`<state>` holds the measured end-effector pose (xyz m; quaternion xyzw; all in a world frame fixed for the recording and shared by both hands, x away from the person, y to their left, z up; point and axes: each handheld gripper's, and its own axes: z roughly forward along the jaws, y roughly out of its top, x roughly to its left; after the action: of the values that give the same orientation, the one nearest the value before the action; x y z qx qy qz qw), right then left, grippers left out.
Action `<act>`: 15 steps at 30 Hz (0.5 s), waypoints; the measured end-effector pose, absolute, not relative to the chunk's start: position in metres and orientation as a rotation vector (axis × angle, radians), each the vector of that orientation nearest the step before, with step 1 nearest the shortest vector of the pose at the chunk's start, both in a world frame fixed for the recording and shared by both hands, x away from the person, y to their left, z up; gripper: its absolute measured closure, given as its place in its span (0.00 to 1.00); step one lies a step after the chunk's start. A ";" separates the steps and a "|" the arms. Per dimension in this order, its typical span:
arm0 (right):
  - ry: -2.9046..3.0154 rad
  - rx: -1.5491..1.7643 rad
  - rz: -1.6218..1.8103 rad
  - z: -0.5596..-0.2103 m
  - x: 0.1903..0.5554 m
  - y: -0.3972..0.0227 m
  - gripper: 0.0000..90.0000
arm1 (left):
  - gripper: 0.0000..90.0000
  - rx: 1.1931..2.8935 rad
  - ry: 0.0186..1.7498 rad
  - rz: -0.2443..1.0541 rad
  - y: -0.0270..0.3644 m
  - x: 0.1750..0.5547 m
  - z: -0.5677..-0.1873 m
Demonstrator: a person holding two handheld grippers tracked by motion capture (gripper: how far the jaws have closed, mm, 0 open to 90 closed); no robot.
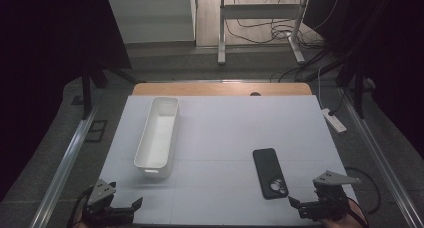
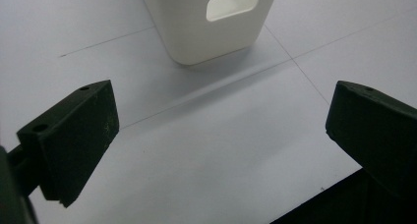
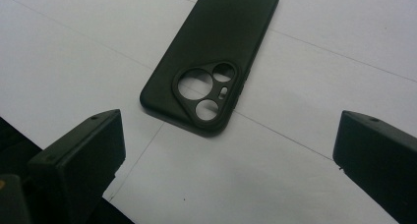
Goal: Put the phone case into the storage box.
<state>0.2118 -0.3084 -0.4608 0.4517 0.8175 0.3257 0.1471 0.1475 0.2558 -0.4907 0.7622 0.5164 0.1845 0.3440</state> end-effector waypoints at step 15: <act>2.355 1.289 0.936 -0.461 0.212 -0.308 0.00 | 0.01 1.976 1.333 0.469 0.257 0.147 -0.491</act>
<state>0.2115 -0.3077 -0.4609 0.4485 0.8190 0.3257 0.1487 0.1472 0.2567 -0.4906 0.7624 0.5144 0.1809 0.3485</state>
